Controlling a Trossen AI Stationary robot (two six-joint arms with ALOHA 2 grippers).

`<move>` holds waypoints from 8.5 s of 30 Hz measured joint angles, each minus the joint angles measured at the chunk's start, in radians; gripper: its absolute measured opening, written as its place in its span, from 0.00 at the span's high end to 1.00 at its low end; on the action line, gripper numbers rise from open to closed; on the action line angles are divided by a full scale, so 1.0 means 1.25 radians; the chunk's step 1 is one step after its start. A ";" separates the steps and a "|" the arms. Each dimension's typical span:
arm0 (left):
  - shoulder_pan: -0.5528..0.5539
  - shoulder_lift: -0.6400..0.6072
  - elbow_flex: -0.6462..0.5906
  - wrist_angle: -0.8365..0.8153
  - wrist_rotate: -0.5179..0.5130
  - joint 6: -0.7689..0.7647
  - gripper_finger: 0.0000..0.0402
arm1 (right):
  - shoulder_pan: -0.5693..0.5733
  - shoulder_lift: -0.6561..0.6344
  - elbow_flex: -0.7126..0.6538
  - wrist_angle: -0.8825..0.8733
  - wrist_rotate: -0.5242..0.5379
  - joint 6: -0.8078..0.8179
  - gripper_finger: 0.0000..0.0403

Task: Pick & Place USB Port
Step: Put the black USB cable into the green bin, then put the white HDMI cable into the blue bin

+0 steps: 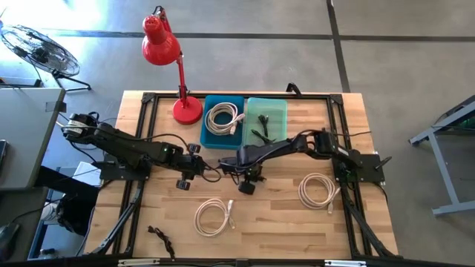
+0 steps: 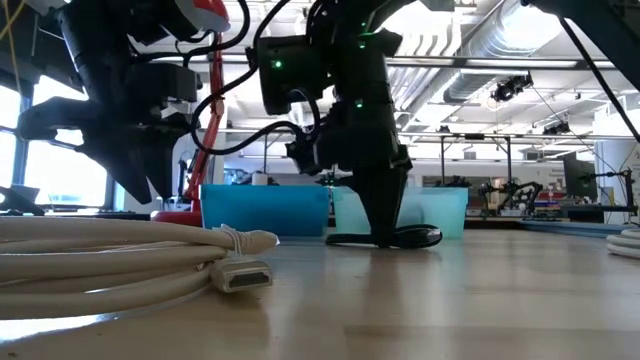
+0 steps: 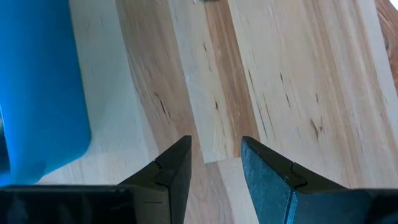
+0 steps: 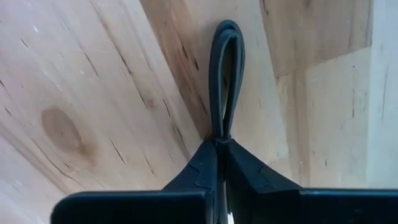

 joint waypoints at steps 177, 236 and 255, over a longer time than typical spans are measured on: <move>0.000 0.000 -0.061 0.970 0.154 0.633 0.66 | 0.305 -0.737 -0.527 0.713 0.247 0.050 0.93; 0.000 0.151 0.115 0.993 0.190 0.656 0.66 | 0.294 -0.734 -0.526 0.738 0.175 0.021 0.93; -0.001 0.171 0.114 1.006 0.272 0.656 0.68 | 0.291 -0.734 -0.527 0.732 0.174 0.021 0.93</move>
